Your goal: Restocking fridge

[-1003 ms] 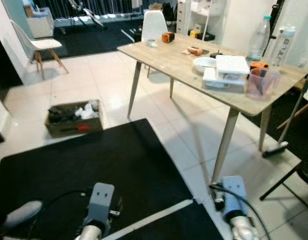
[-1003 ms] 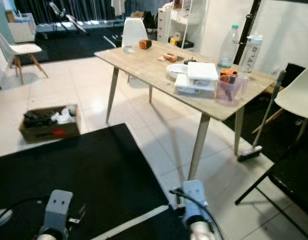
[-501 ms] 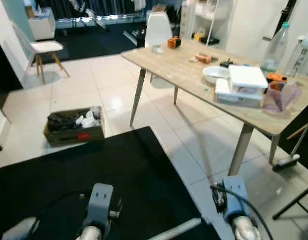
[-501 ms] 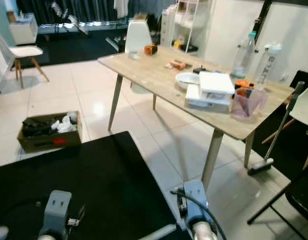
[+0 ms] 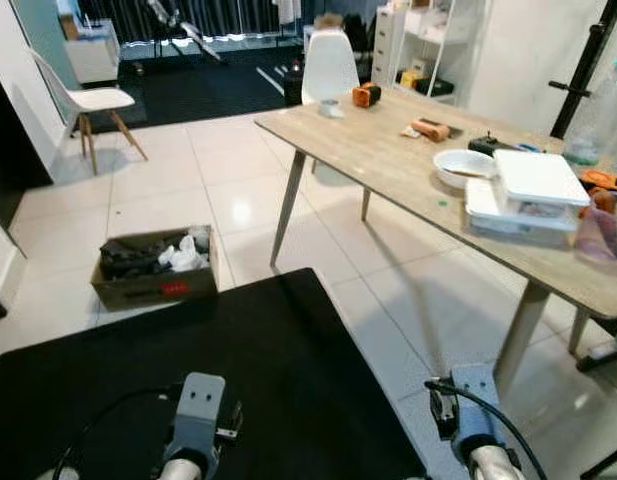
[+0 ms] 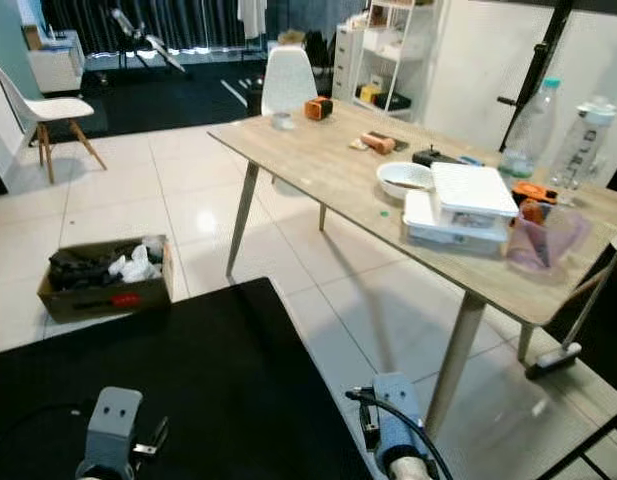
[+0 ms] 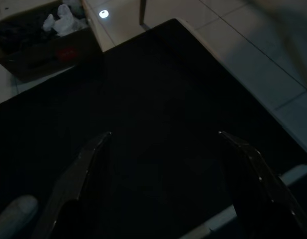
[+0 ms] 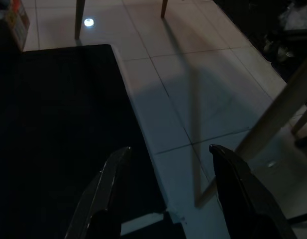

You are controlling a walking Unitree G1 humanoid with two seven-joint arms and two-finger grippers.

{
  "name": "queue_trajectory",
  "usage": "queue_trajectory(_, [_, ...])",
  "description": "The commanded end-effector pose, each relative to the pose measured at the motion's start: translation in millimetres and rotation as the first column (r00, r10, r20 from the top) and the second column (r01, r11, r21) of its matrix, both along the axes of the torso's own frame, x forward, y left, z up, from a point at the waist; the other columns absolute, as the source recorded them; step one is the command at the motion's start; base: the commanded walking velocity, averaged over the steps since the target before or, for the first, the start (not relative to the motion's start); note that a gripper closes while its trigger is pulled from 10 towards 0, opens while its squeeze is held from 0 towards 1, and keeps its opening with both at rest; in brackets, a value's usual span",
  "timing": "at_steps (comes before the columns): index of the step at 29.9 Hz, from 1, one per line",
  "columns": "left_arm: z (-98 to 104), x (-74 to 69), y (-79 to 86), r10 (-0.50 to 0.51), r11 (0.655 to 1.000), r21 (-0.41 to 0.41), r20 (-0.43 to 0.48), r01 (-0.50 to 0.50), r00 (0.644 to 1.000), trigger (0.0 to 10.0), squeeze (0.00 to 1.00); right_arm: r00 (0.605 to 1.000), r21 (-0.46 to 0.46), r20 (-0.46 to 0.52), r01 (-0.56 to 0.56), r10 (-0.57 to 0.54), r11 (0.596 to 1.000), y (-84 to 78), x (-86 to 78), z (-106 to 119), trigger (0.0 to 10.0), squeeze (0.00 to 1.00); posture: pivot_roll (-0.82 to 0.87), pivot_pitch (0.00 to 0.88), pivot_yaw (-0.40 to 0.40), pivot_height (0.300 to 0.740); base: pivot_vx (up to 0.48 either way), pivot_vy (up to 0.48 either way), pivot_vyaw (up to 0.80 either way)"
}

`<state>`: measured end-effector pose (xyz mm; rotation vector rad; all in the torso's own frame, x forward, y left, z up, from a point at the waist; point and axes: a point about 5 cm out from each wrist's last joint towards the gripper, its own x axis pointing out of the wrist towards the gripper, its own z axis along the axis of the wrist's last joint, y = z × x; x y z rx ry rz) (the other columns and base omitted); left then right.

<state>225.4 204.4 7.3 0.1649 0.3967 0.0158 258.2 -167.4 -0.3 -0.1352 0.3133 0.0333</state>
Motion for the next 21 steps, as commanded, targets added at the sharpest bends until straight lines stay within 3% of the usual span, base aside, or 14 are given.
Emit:
queue_trajectory(1, [-1.0, -0.7, 0.9, -0.004, 1.000, 0.011, -0.008, 0.005, 1.000, 10.0, 0.00, 1.000, -0.003, -0.021, 0.001, -0.001, 1.000, -1.4, -3.0, -3.5, 10.0, 0.00, -0.06, 0.067, 0.019, 0.736, 0.375, 0.000, 0.00])
queue_trajectory(21, [-0.3, 0.0, 0.7, -0.009, 1.000, 0.012, -0.007, 0.009, 1.000, 10.0, 0.00, 1.000, -0.003, -0.027, 0.004, -0.004, 1.000, -1.2, -3.4, -4.5, 10.0, 0.00, -0.06, 0.068, 0.021, 0.736, 0.374, 0.000, 0.00])
